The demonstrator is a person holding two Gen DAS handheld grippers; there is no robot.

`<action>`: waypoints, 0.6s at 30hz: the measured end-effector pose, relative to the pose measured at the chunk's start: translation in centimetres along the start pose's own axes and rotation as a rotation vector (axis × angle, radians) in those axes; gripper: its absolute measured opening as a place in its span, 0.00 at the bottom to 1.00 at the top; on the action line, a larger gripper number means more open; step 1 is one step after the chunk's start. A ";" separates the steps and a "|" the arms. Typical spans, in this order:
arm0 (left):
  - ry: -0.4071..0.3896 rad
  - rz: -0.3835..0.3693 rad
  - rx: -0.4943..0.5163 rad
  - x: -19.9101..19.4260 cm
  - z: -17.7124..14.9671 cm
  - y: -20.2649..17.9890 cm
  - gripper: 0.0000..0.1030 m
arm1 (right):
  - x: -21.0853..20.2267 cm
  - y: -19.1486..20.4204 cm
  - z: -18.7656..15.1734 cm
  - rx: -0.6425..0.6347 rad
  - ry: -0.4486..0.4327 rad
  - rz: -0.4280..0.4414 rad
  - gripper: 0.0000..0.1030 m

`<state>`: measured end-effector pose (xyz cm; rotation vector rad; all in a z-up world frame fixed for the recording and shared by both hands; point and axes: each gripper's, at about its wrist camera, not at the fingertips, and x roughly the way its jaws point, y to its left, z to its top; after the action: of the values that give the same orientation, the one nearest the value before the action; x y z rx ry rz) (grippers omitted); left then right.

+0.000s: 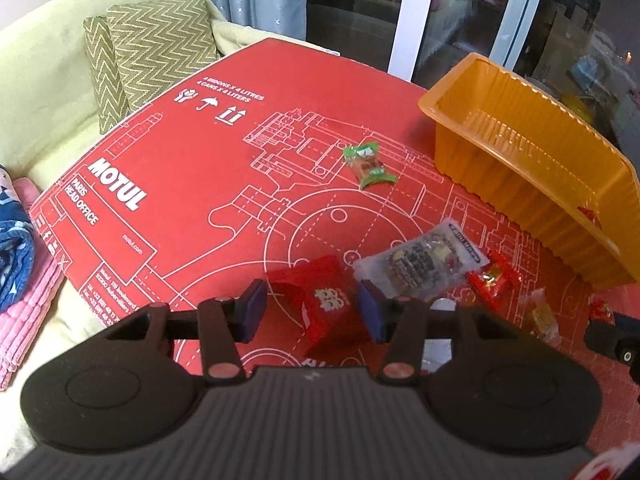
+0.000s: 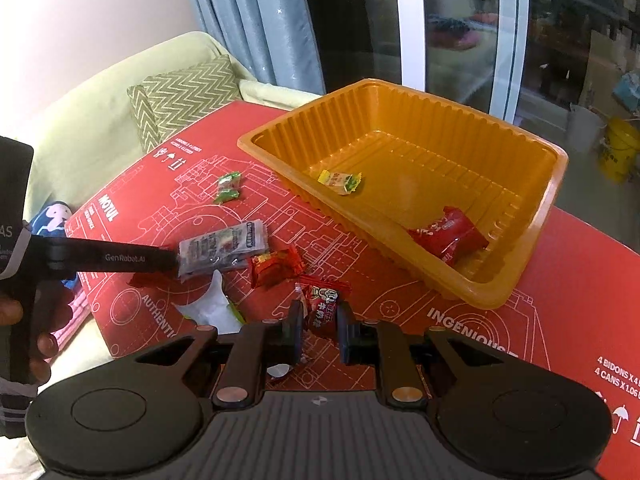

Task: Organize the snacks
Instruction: 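Grasp a red candy with the right tool while the left tool grasps a red packet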

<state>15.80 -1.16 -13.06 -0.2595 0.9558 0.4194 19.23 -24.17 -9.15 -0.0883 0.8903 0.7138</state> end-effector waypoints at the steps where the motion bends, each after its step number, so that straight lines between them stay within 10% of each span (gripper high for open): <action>1: 0.003 -0.002 0.000 0.1 -0.1 0.1 0.42 | 0.1 0.0 0.0 0.000 0.002 0.001 0.17; 18: -0.009 -0.018 0.050 -0.2 -0.8 0.9 0.23 | 0.6 0.3 0.0 -0.006 0.019 0.004 0.17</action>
<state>14.76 -0.75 -13.33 -0.2202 0.9531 0.3789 19.26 -23.61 -9.56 -0.0986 0.9063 0.7209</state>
